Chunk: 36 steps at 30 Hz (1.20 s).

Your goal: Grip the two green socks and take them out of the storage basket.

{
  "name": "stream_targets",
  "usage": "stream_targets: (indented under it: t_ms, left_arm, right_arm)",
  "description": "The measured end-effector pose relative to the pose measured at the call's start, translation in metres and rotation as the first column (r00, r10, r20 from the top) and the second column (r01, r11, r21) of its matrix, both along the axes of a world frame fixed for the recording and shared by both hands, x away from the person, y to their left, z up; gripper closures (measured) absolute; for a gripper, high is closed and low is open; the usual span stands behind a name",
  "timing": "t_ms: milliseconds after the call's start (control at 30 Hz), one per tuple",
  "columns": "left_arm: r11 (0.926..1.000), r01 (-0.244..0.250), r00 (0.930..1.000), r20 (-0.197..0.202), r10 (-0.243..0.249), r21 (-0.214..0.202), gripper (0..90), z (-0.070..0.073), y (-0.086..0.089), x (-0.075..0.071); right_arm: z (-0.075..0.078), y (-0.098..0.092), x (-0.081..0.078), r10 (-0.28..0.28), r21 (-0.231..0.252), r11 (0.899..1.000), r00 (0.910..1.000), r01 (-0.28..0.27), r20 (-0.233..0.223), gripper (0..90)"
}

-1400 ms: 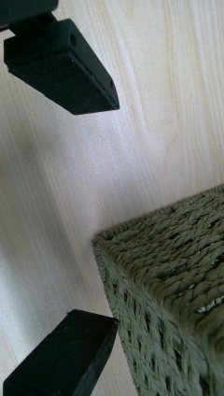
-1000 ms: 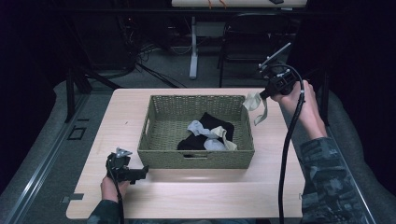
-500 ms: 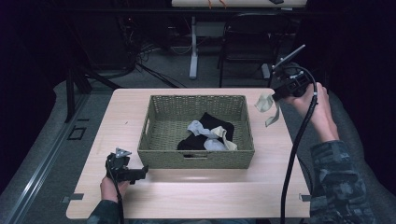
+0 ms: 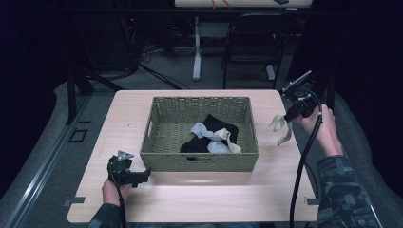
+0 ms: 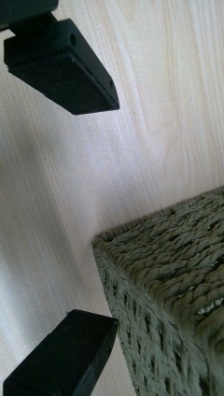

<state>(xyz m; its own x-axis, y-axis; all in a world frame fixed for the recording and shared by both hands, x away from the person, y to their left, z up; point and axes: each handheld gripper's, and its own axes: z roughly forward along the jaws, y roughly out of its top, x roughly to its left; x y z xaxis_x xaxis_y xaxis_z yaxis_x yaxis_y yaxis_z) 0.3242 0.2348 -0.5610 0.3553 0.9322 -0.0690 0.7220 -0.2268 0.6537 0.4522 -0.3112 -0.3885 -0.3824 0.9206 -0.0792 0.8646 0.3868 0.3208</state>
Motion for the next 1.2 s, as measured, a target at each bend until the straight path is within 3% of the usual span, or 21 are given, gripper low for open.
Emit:
stream_targets:
  t_ms: [67, 133, 167, 200, 300, 333, 367, 400, 467, 533, 567, 633, 667, 767, 833, 1200]
  left_arm:
    - [1.0, 0.001, 1.0, 0.0, -0.001, 0.0, 0.0, 0.0, 0.0, 0.0]
    - [1.0, 0.002, 1.0, -0.001, -0.002, 0.0, 0.0, 0.0, 0.0, 0.0]
    - [1.0, 0.002, 1.0, -0.001, -0.002, 0.0, 0.0, 0.0, 0.0, 0.0]
    - [1.0, 0.001, 1.0, -0.001, -0.001, 0.001, 0.0, 0.0, -0.001, 0.0]
    - [1.0, 0.001, 1.0, 0.0, -0.001, 0.0, 0.0, 0.0, -0.001, 0.0]
    - [1.0, 0.002, 1.0, -0.001, -0.002, 0.0, 0.0, 0.0, 0.0, 0.0]
    - [1.0, 0.002, 1.0, -0.001, -0.002, 0.0, 0.0, 0.0, 0.0, 0.0]
    - [1.0, 0.002, 1.0, 0.0, -0.002, -0.001, 0.0, 0.0, 0.0, 0.0]
    - [1.0, -0.002, 1.0, 0.002, 0.002, 0.002, 0.0, 0.0, 0.0, 0.0]
    - [1.0, 0.001, 1.0, -0.001, -0.001, 0.0, 0.0, 0.0, 0.001, 0.0]
    - [1.0, 0.001, 1.0, -0.001, -0.001, 0.0, 0.0, 0.0, 0.001, 0.0]
    - [1.0, 0.0, 1.0, -0.001, 0.0, -0.002, 0.0, 0.0, 0.001, 0.0]
    - [1.0, 0.001, 1.0, -0.001, -0.001, -0.001, 0.0, 0.0, 0.0, 0.0]
    - [1.0, 0.001, 1.0, -0.001, -0.001, -0.002, 0.0, 0.0, 0.0, 0.0]
    - [1.0, 0.001, 1.0, -0.002, -0.001, -0.002, 0.0, 0.0, 0.0, 0.0]
    - [1.0, -0.005, 1.0, 0.002, 0.005, -0.009, 0.0, 0.0, 0.001, 0.0]
  right_arm:
    - [-0.007, -0.002, 0.001, -0.007, -0.004, 1.0, 0.9999, 0.007, -0.012, 88.2]
    - [-0.03, -0.007, 0.004, -0.02, 0.008, 1.0, 0.9989, 0.021, -0.043, 88.1]
    - [-0.03, -0.007, 0.004, -0.02, 0.008, 1.0, 0.9989, 0.021, -0.043, 88.1]
    - [-0.045, -0.008, 0.005, -0.039, 0.019, 0.999, 0.9976, 0.04, -0.056, 88.0]
    - [-0.058, -0.009, 0.007, -0.029, 0.008, 1.0, 0.9955, 0.03, -0.091, 87.9]
    - [-0.07, -0.009, 0.007, -0.031, 0.015, 0.999, 0.9936, 0.032, -0.109, 87.8]
    - [-0.07, -0.009, 0.007, -0.031, 0.015, 0.999, 0.9936, 0.032, -0.109, 87.8]
    - [-0.082, -0.01, 0.008, -0.03, 0.025, 0.999, 0.9913, 0.033, -0.128, 87.3]
    - [-0.089, -0.01, 0.008, -0.04, 0.041, 0.998, 0.9909, 0.045, -0.129, 83.7]
    - [-0.087, -0.012, 0.009, -0.026, 0.045, 0.998, 0.9893, 0.032, -0.144, 72.5]
    - [-0.087, -0.012, 0.009, -0.026, 0.045, 0.998, 0.9893, 0.032, -0.144, 72.5]
    - [-0.081, -0.011, 0.006, -0.042, 0.064, 0.997, 0.9928, 0.05, -0.112, 64.7]
    - [-0.069, -0.011, 0.005, -0.033, 0.062, 0.997, 0.994, 0.039, -0.104, 59.0]
    - [-0.058, -0.011, 0.003, -0.016, 0.065, 0.998, 0.9958, 0.022, -0.091, 52.8]
    - [-0.039, -0.009, 0.0, -0.003, 0.086, 0.996, 0.9982, 0.008, -0.059, 44.3]
    - [0.013, 0.008, -0.003, 0.055, 0.122, 0.991, 0.9985, -0.053, -0.01, 23.4]
